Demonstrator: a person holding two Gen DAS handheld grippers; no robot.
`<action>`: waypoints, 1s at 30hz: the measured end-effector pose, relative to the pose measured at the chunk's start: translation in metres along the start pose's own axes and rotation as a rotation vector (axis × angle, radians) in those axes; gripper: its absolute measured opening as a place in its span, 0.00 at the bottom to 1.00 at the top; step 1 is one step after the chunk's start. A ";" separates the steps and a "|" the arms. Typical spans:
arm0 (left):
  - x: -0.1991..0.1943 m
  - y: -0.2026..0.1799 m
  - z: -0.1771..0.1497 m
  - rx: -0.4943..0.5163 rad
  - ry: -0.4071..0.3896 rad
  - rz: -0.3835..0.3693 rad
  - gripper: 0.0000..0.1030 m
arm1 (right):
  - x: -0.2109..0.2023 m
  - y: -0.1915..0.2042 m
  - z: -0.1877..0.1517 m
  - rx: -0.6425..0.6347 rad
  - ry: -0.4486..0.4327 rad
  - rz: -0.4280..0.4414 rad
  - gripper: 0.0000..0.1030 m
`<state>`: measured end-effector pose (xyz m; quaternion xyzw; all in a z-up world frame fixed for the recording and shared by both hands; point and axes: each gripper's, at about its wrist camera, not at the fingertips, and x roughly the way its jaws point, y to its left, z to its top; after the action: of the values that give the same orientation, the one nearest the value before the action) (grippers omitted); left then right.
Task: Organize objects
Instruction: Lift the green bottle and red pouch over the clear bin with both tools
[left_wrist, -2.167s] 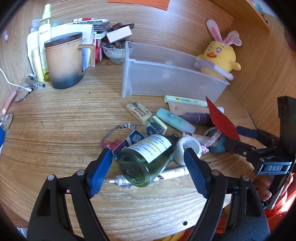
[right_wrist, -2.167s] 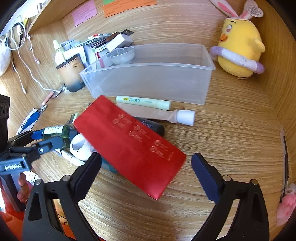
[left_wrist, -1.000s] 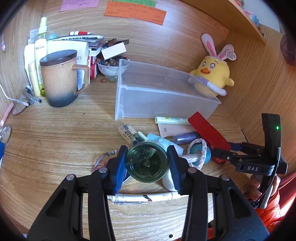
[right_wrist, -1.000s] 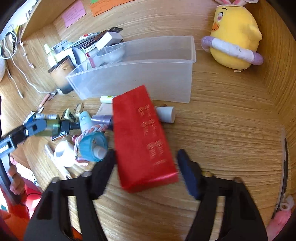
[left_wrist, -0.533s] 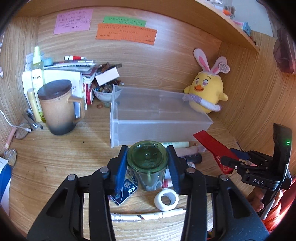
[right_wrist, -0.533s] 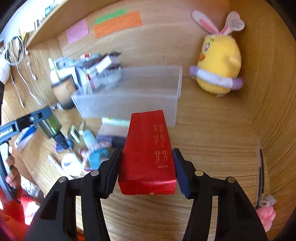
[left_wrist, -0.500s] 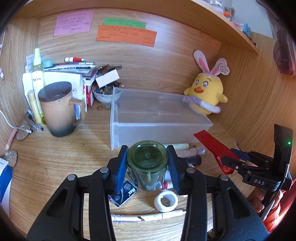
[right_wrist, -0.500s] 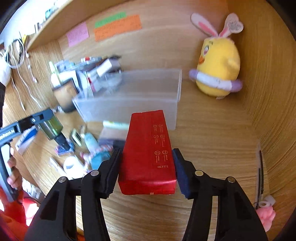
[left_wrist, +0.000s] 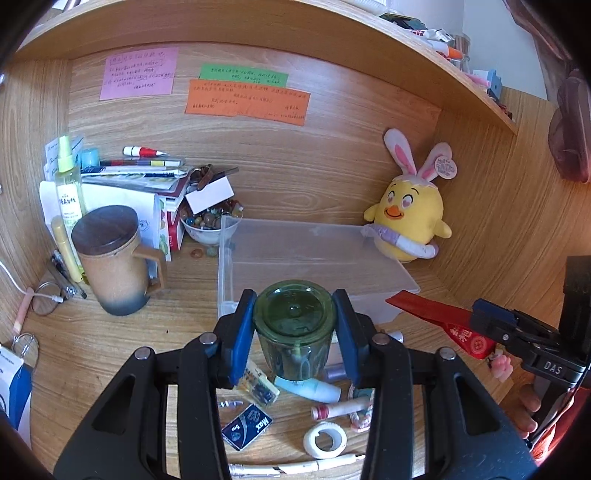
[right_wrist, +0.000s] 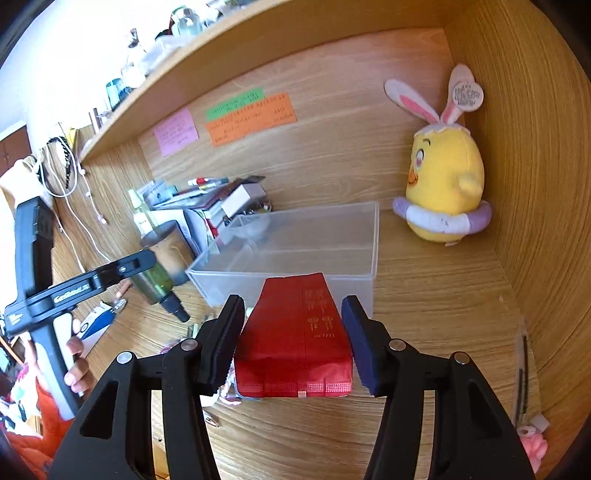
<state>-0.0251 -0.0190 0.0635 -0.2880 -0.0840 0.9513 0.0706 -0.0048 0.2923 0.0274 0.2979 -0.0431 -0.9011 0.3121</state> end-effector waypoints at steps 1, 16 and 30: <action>0.000 0.000 0.002 0.001 -0.003 0.000 0.40 | -0.004 0.001 0.001 -0.008 -0.005 -0.002 0.50; 0.009 -0.008 0.049 0.033 -0.058 0.017 0.40 | 0.021 0.015 0.040 -0.107 -0.059 -0.077 0.50; 0.058 -0.003 0.070 0.040 -0.025 0.032 0.40 | 0.084 0.016 0.080 -0.159 -0.036 -0.145 0.50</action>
<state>-0.1119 -0.0133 0.0900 -0.2758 -0.0615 0.9574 0.0600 -0.0939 0.2218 0.0542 0.2583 0.0447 -0.9271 0.2677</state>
